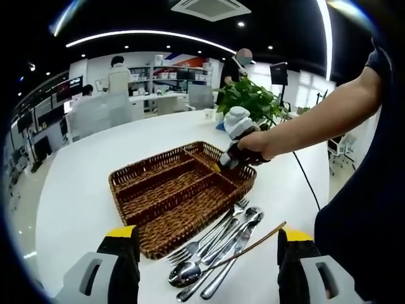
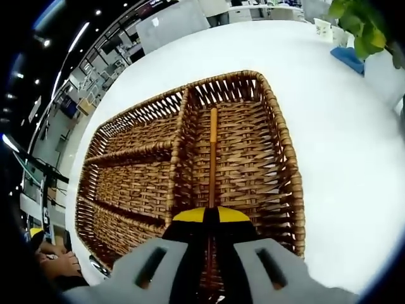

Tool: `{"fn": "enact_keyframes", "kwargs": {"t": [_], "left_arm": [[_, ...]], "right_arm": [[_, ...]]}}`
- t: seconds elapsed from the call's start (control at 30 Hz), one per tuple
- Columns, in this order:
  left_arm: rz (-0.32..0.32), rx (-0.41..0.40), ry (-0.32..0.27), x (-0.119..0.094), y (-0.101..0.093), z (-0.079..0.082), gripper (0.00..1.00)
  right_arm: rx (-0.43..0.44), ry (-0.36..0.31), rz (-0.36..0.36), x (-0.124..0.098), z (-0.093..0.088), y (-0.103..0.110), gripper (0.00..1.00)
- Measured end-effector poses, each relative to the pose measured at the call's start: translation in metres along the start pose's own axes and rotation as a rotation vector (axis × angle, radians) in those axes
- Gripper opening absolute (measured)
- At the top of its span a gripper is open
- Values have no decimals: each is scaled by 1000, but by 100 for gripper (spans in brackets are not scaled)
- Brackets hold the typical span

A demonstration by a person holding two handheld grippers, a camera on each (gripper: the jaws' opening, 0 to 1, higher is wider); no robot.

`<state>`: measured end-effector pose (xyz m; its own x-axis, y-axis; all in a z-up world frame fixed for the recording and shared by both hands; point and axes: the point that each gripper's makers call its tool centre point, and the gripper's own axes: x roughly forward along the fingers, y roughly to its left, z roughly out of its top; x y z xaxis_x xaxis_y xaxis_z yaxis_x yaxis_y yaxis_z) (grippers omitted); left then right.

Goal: Arrange the knives, forks, and spoons in their matching storage slots by inserting each utensil handle-first until every utensil is classified and aligned in the correct compartment

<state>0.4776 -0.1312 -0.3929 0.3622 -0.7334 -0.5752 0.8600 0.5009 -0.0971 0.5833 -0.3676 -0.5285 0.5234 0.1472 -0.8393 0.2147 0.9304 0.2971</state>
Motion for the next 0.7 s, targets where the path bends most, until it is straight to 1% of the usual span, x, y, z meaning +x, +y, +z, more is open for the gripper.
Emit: {"fn": "enact_keyframes", "kwargs": {"t": [0.1,0.3,0.37,0.4,0.43,0.47,0.57,0.7], "left_arm": [[1,3,2,0,0,-1,94],[-2,14,15,0,0,-3,94],[-5,11,12,0,0,-2,94],[-4,12,14,0,1,-2,94],[-3,14,15,0,1,-2,94],[-4,14,16,0,1,-3,94],[-4,14,19,1,2,-4,94],[-2,20,21,-1,4,-6,94]], "right_arm": [[-10,9,7,-1,-2,1,3],[-72,23,2,-2,-5,-2,3],[-98,16,-3,-5,-5,-2,3],[-109,12,-4,-5,-4,-1,4],[-142,4,-5,-6,-3,-1,5],[-148,4,-4,-7,-3,0,6],[-180,-26,-3,-11,3,2,7],[-240,-94,-5,-22,16,4,10]]}}
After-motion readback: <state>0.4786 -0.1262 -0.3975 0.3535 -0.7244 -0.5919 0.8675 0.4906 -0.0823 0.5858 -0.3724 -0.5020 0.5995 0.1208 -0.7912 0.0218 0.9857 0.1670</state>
